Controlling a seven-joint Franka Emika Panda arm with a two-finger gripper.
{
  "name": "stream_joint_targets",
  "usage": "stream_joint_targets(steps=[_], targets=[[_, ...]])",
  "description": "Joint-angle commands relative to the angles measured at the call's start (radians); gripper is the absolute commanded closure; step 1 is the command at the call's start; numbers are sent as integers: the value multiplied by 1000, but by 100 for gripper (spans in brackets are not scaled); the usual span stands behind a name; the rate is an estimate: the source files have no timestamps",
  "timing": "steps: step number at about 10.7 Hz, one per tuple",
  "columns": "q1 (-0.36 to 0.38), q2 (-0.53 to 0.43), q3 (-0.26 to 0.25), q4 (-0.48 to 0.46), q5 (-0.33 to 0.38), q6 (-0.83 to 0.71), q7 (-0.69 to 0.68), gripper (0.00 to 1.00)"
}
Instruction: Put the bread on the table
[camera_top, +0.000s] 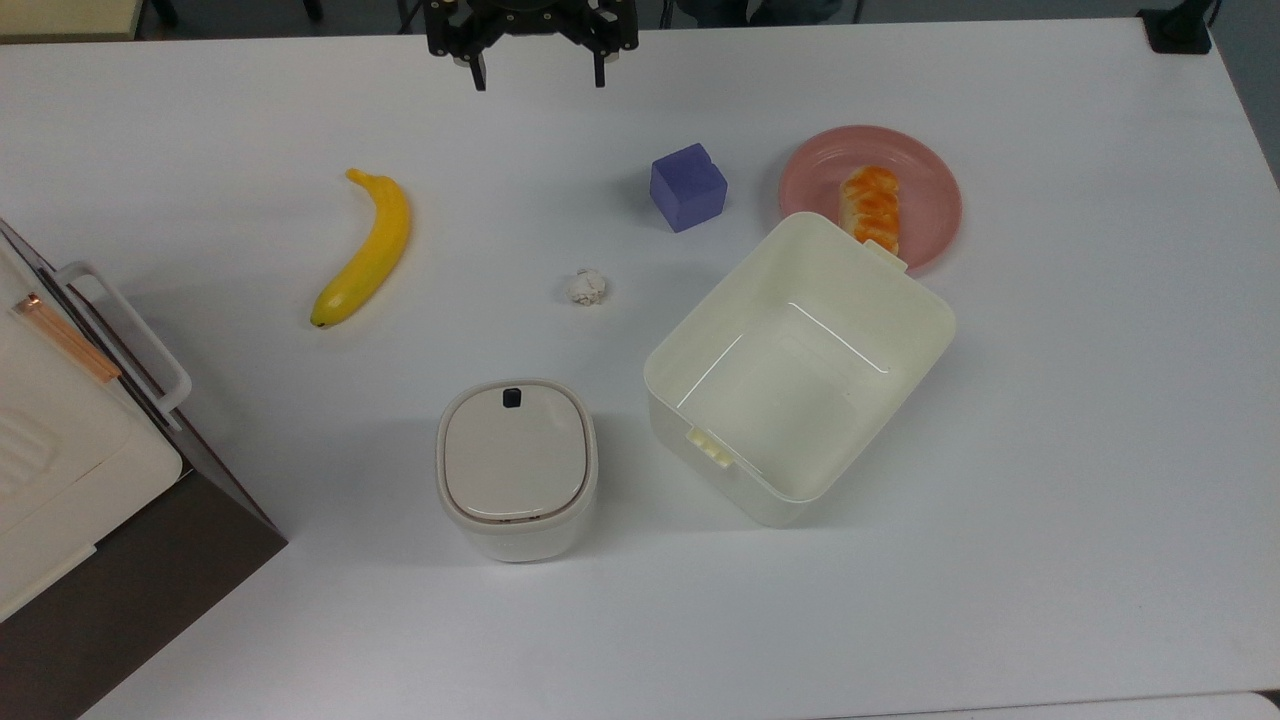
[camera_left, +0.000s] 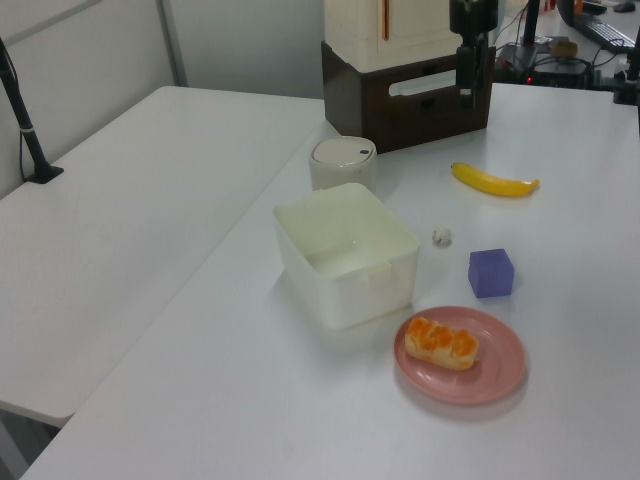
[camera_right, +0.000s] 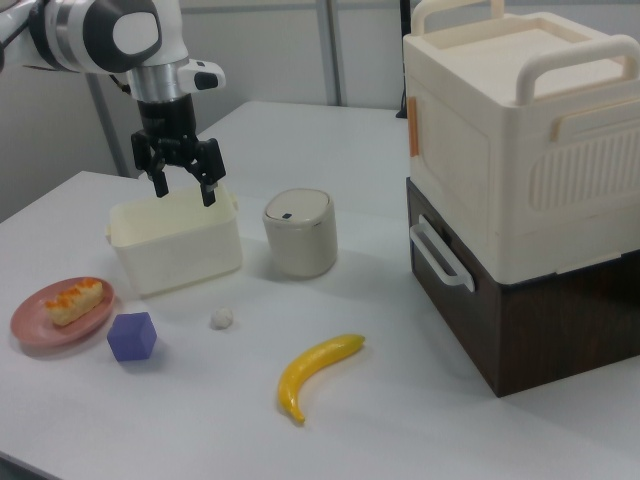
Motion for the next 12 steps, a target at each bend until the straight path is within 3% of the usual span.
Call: stream_joint_targets(steps=[1,12], targets=[[-6,-1,-1,4,22,10,-7,0],[2,0,2,-15,22,36,-7,0]])
